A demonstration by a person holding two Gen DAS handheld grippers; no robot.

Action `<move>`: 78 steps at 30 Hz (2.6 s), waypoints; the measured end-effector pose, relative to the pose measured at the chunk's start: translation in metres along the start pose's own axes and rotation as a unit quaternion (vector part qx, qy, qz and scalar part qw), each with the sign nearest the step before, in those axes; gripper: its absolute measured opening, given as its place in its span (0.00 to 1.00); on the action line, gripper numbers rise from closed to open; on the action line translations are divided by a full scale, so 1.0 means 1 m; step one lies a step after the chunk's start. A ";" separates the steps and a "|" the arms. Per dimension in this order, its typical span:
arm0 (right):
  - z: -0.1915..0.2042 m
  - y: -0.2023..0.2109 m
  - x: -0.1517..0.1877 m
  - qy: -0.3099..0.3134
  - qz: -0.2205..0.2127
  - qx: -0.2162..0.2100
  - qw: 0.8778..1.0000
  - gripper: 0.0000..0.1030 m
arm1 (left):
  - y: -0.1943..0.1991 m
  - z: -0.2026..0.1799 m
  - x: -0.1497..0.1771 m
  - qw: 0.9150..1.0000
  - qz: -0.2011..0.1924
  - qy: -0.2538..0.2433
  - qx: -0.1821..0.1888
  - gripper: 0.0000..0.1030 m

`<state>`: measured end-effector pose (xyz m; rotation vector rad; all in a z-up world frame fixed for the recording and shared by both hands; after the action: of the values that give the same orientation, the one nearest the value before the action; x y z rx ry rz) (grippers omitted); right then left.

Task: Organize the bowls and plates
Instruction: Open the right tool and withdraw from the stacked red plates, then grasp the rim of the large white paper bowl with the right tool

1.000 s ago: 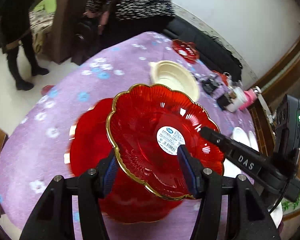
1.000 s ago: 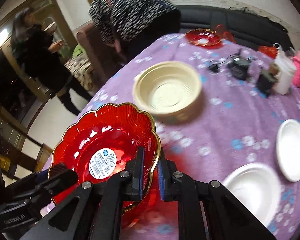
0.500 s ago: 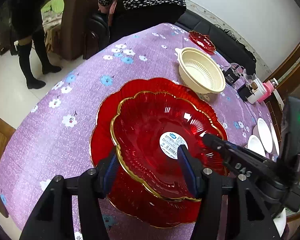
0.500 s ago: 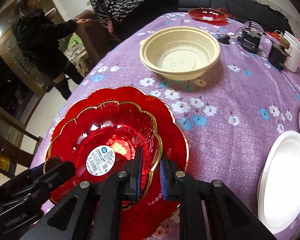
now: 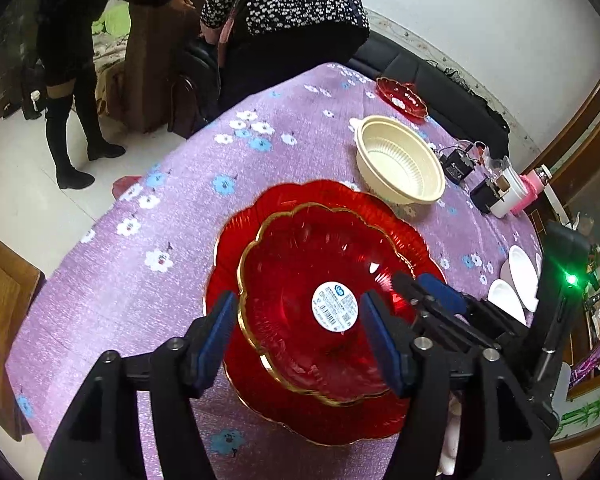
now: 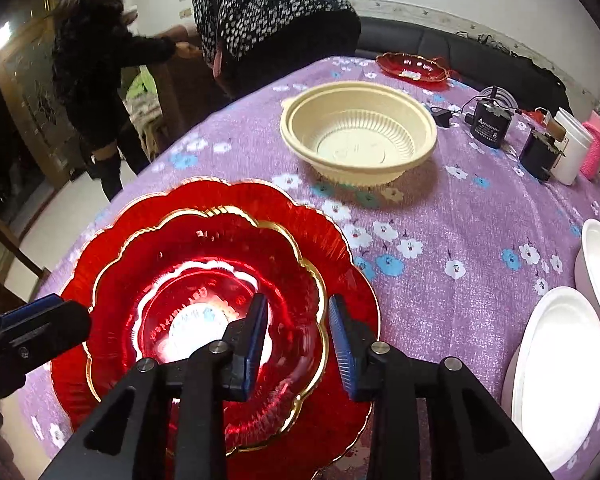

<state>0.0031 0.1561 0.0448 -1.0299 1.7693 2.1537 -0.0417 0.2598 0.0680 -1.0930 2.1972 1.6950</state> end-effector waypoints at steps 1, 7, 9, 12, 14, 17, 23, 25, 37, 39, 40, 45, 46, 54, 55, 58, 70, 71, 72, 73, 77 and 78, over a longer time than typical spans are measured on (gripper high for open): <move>-0.002 0.005 -0.001 -0.005 -0.010 -0.001 1.000 0.34 | 0.003 -0.001 0.000 1.000 -0.003 -0.001 -0.002 0.65; -0.008 0.051 -0.004 -0.013 -0.079 -0.004 0.997 0.47 | 0.042 -0.014 0.010 0.998 -0.064 -0.013 0.011 0.71; -0.007 0.067 0.000 -0.009 -0.103 0.003 0.995 0.55 | 0.060 -0.022 0.019 0.995 -0.096 -0.021 0.015 0.76; -0.009 0.089 0.008 -0.003 -0.133 0.009 0.991 0.62 | 0.078 -0.035 0.030 0.991 -0.129 -0.036 0.014 0.78; -0.013 0.098 0.015 -0.004 -0.143 0.006 0.990 0.65 | 0.089 -0.044 0.040 0.985 -0.166 -0.042 -0.006 0.78; -0.024 0.105 0.027 -0.011 -0.146 0.002 0.989 0.68 | 0.102 -0.059 0.051 0.974 -0.219 -0.056 -0.035 0.79; -0.058 0.115 0.048 -0.023 -0.147 0.021 0.989 0.68 | 0.112 -0.090 0.060 0.963 -0.254 -0.078 -0.042 0.85; -0.072 0.119 0.054 -0.028 -0.152 0.032 0.987 0.68 | 0.114 -0.100 0.061 0.962 -0.259 -0.083 -0.040 0.89; -0.197 0.164 0.075 -0.131 -0.191 0.083 0.969 0.72 | 0.078 -0.149 0.071 0.974 -0.185 -0.130 -0.030 0.95; -0.224 0.166 0.080 -0.164 -0.190 0.095 0.963 0.72 | 0.071 -0.154 0.074 0.975 -0.175 -0.137 -0.027 0.95; -0.239 0.165 0.083 -0.186 -0.186 0.097 0.960 0.72 | 0.069 -0.156 0.076 0.975 -0.170 -0.139 -0.025 0.95; -0.277 0.147 0.098 -0.250 -0.160 0.073 0.952 0.72 | 0.045 -0.169 0.082 0.979 -0.135 -0.153 -0.013 0.95; -0.278 0.142 0.099 -0.253 -0.155 0.066 0.953 0.72 | 0.040 -0.172 0.083 0.979 -0.131 -0.156 -0.012 0.95; -0.273 0.110 0.106 -0.257 -0.123 0.010 0.959 0.72 | 0.008 -0.194 0.081 0.979 -0.093 -0.181 -0.003 0.95; -0.272 0.107 0.106 -0.257 -0.118 -0.003 0.959 0.70 | 0.001 -0.198 0.079 0.980 -0.083 -0.183 0.000 0.95; -0.268 0.103 0.107 -0.253 -0.116 -0.014 0.960 0.64 | -0.021 -0.211 0.070 0.981 -0.056 -0.184 0.016 0.95; -0.260 0.084 0.110 -0.255 -0.078 -0.041 0.963 0.50 | -0.109 -0.237 0.048 0.983 0.045 -0.178 0.024 0.95; -0.260 0.083 0.110 -0.255 -0.076 -0.044 0.963 0.50 | -0.113 -0.238 0.049 0.982 0.051 -0.180 0.021 0.93; -0.260 0.082 0.110 -0.254 -0.074 -0.046 0.963 0.49 | -0.118 -0.239 0.052 0.981 0.057 -0.185 0.022 0.90; -0.260 0.081 0.110 -0.253 -0.072 -0.048 0.964 0.48 | -0.120 -0.240 0.053 0.980 0.061 -0.189 0.020 0.80; -0.258 0.079 0.110 -0.247 -0.067 -0.053 0.965 0.34 | -0.131 -0.243 0.057 0.976 0.093 -0.195 0.028 0.25; -0.257 0.077 0.110 -0.246 -0.064 -0.056 0.966 0.29 | -0.131 -0.244 0.058 0.975 0.097 -0.196 0.032 0.23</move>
<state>-0.0177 -0.1321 0.0259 -0.5390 1.3301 2.1994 0.0709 0.0052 0.0200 -0.4860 2.1330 1.7212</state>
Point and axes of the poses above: each gripper's, at about its wrist camera, not at the fingertips, and y roughly against the way its jaws point, z to its left, x to its underside, the point moved 1 cm from there along -y, roughly the way its jaws point, and after that the axes turned 1 degree about x, right-handed, at the moved point
